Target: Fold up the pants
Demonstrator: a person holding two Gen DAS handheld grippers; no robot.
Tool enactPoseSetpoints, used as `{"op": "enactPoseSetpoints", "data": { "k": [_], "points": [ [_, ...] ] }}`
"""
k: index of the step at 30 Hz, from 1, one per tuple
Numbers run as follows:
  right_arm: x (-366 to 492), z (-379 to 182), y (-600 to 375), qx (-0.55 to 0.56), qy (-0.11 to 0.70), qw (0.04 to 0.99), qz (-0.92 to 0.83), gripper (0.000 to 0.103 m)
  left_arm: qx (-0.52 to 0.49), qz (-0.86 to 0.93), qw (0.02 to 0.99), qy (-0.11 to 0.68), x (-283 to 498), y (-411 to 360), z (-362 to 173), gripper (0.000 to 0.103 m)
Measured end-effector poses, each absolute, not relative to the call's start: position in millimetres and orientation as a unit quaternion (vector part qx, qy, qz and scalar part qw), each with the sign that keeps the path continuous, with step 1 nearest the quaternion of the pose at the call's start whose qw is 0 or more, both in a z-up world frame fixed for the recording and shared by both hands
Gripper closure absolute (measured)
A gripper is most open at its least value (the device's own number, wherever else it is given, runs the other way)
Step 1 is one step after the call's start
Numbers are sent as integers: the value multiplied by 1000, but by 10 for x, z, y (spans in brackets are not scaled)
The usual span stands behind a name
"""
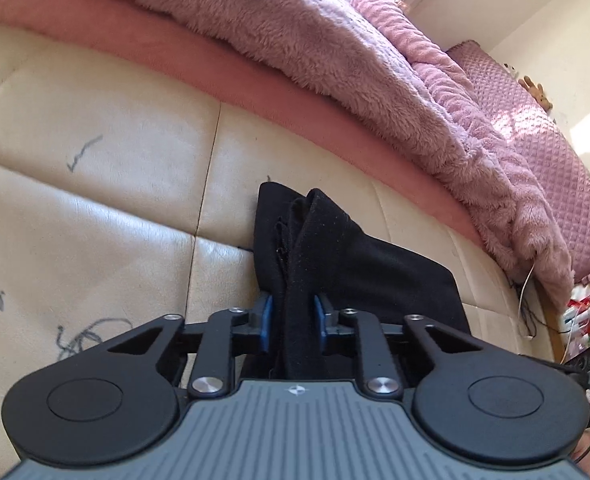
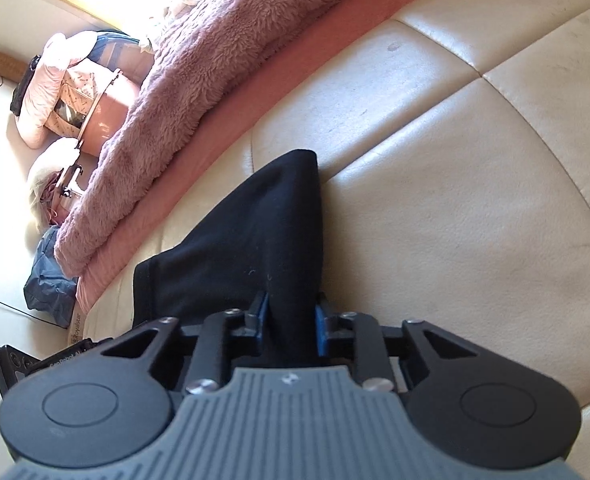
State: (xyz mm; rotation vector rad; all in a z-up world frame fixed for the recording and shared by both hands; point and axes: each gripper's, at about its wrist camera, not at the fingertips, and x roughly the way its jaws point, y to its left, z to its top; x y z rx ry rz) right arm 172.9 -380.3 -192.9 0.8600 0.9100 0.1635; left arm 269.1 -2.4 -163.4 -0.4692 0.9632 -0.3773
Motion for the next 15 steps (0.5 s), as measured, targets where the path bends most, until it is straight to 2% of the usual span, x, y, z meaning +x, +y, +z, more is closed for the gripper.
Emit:
{"op": "enactPoseSetpoints", "data": {
  "k": [6, 15],
  "points": [
    [1906, -1786, -3537, 377, 442, 808, 99, 90, -206, -154, 853, 453, 2677, 199, -1564, 84],
    [2558, -1692, -2481, 343, 462, 799, 172, 90, -185, -93, 874, 439, 2782, 1159, -1425, 84]
  ]
}}
